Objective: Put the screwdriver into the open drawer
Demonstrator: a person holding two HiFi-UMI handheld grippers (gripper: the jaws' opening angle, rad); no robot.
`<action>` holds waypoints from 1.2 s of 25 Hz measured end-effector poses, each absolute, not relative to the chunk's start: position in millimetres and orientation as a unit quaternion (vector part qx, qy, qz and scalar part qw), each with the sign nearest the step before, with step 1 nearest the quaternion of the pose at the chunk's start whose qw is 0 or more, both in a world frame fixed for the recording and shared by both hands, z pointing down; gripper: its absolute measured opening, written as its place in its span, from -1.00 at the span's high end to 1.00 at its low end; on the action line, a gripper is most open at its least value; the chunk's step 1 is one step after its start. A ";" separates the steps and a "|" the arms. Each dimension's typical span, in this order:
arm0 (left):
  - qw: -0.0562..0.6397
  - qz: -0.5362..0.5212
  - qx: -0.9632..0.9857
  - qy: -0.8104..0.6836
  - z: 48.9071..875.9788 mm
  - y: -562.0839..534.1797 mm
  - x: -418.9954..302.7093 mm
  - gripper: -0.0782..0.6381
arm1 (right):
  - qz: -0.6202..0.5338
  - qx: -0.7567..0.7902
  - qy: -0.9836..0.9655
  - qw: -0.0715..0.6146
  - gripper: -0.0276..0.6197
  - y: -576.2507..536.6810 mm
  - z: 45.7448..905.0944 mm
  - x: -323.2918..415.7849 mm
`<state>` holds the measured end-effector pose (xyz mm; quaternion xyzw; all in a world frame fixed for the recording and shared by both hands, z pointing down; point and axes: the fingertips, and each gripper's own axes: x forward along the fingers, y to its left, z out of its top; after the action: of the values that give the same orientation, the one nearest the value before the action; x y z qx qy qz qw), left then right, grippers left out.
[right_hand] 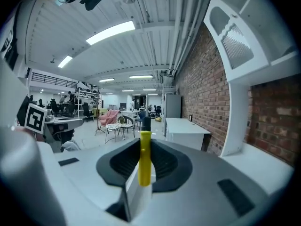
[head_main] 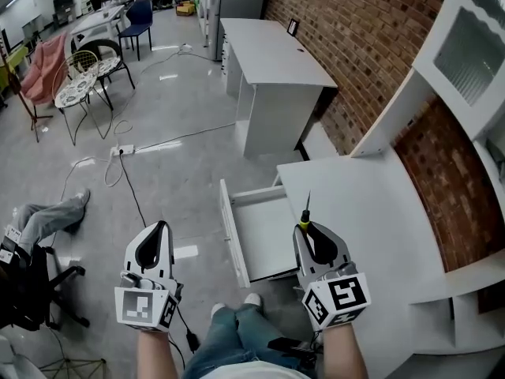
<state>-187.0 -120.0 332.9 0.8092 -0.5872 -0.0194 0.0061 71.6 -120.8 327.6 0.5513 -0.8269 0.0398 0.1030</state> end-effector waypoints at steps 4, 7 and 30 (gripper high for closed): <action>0.013 -0.003 0.808 -0.590 345.1 -135.1 -182.7 0.74 | 0.059 0.544 -0.829 0.116 0.67 -140.4 345.9 70.3; 0.020 -0.001 0.804 -0.595 352.4 -151.9 -178.4 0.74 | 0.075 0.535 -0.831 0.129 0.67 -161.8 367.4 72.6; 0.163 0.125 0.740 -0.640 517.0 -178.2 -189.6 0.74 | 0.370 0.416 -0.732 0.393 0.67 -232.2 755.0 64.1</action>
<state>-189.6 -178.2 517.0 0.7404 -0.6401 0.1245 0.1629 64.1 -232.2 755.0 0.4161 -0.7322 0.3696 0.3925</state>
